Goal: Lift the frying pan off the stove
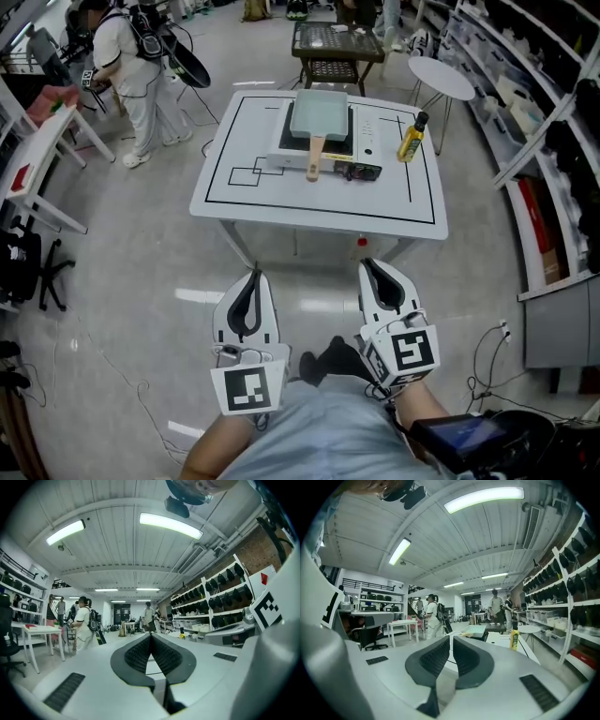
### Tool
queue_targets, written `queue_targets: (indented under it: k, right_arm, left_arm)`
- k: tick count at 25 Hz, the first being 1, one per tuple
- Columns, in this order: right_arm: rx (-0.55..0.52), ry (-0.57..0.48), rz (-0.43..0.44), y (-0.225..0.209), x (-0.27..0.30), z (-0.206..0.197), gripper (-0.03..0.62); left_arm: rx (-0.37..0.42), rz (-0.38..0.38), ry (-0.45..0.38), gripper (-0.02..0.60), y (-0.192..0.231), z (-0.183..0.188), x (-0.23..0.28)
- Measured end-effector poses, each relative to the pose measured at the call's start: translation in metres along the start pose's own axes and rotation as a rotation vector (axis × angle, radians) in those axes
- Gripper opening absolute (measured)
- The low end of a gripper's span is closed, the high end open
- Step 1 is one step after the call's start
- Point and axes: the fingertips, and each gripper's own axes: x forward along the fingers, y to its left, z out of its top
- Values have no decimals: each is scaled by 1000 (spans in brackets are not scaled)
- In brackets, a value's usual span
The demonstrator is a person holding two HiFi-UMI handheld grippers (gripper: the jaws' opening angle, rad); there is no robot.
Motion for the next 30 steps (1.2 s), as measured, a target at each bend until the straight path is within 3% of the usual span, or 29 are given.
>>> queue_targets:
  k: [8, 16, 20, 25, 30]
  right_arm:
    - [28, 29, -32, -36, 39, -16, 52]
    - [92, 77, -11, -80, 126, -31, 52]
    - [86, 84, 9, -103, 165, -18, 52]
    - [57, 38, 31, -119, 208, 15, 52]
    - [44, 23, 33, -125, 241, 32, 52]
  left_arm:
    - [5, -36, 75, 17, -2, -30, 55]
    - [47, -29, 134, 17, 17, -43, 150]
    - [74, -16, 127, 17, 25, -27, 195]
    - [57, 3, 51, 17, 36, -2, 232]
    - [50, 35, 34, 17, 61, 7, 260]
